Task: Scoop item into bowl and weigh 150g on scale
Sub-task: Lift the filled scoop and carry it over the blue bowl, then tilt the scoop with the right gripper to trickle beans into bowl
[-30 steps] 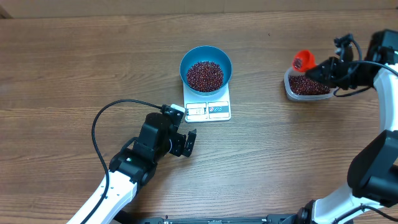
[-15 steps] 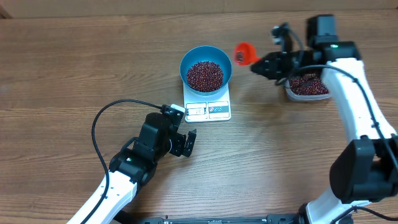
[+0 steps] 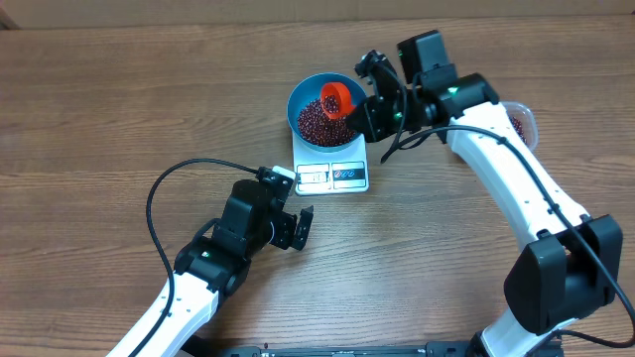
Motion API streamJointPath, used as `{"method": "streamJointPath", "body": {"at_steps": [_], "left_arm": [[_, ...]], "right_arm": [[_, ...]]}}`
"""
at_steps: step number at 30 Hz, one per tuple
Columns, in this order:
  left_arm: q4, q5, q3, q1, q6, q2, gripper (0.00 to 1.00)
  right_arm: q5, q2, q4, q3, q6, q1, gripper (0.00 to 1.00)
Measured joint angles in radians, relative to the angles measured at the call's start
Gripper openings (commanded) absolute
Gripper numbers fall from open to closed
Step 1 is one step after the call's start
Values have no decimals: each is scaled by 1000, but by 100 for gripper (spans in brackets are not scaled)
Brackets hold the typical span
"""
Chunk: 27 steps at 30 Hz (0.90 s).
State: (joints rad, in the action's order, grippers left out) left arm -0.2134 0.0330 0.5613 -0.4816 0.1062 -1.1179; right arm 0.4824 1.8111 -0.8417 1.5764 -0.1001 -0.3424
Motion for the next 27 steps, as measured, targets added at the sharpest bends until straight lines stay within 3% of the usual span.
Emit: {"method": "streamJointPath", "body": {"at_steps": [10,27], "left_arm": [[0,0,0,0,0,0,100],[0,0,0,0,0,0,99]], "right_arm": [[-201,0,21,0,-4,-60,4],[-351,0,39,0,-83,-103,4]]}}
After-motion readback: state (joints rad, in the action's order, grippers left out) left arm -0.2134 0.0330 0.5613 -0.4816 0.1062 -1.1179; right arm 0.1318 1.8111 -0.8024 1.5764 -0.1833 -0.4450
